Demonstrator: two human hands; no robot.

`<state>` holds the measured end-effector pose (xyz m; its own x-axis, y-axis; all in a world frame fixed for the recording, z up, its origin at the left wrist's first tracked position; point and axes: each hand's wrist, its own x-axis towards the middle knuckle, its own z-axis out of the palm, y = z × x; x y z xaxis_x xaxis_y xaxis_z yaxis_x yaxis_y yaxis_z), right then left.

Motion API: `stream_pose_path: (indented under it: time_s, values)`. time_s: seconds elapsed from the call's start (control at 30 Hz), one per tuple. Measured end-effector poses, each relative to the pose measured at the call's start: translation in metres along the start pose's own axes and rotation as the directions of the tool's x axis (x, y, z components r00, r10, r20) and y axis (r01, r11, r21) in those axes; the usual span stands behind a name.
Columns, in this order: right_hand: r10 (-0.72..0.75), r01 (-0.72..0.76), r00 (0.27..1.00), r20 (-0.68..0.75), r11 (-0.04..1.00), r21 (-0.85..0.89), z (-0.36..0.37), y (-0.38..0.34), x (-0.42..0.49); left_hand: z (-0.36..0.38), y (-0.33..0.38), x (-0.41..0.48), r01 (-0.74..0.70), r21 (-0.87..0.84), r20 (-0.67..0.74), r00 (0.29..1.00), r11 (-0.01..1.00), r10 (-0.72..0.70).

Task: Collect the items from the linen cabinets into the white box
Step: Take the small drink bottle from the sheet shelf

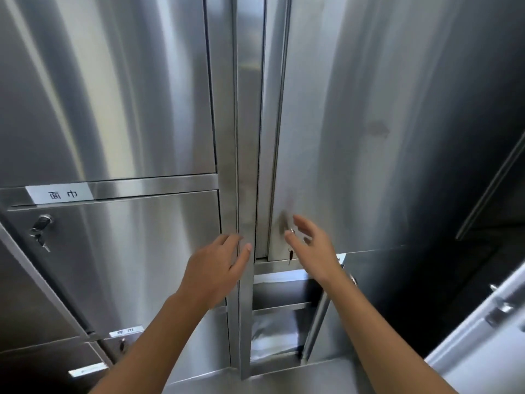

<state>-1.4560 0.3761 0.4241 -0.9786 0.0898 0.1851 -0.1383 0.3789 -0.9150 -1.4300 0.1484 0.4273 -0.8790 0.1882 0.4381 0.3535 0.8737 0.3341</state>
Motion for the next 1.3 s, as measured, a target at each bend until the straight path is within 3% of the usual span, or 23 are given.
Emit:
stream_pose_path:
  time_s: [0.2,0.47,0.8,1.1,1.3]
  values:
    - [0.201,-0.207,0.975,-0.095,0.977,-0.053,-0.036,0.066,-0.050,0.059,0.028,-0.015,-0.034,-0.089,0.150,0.988,0.995,0.048]
    - [0.294,-0.309,0.944,-0.150,0.947,-0.084,-0.061,0.108,-0.071,0.101,0.052,-0.015,-0.031,-0.066,0.254,0.966,0.997,0.046]
    - [0.377,-0.376,0.926,0.024,0.925,-0.053,-0.042,0.155,-0.063,0.140,0.041,-0.040,0.062,-0.010,0.336,0.940,0.998,-0.055]
    - [0.483,-0.483,0.869,0.102,0.875,-0.032,0.028,0.319,-0.086,0.287,0.004,-0.097,0.162,0.062,0.474,0.863,0.985,-0.172]
    - [0.471,-0.472,0.881,0.039,0.882,0.002,0.070,0.446,-0.083,0.414,-0.034,-0.121,0.093,0.066,0.487,0.866,0.993,-0.114]
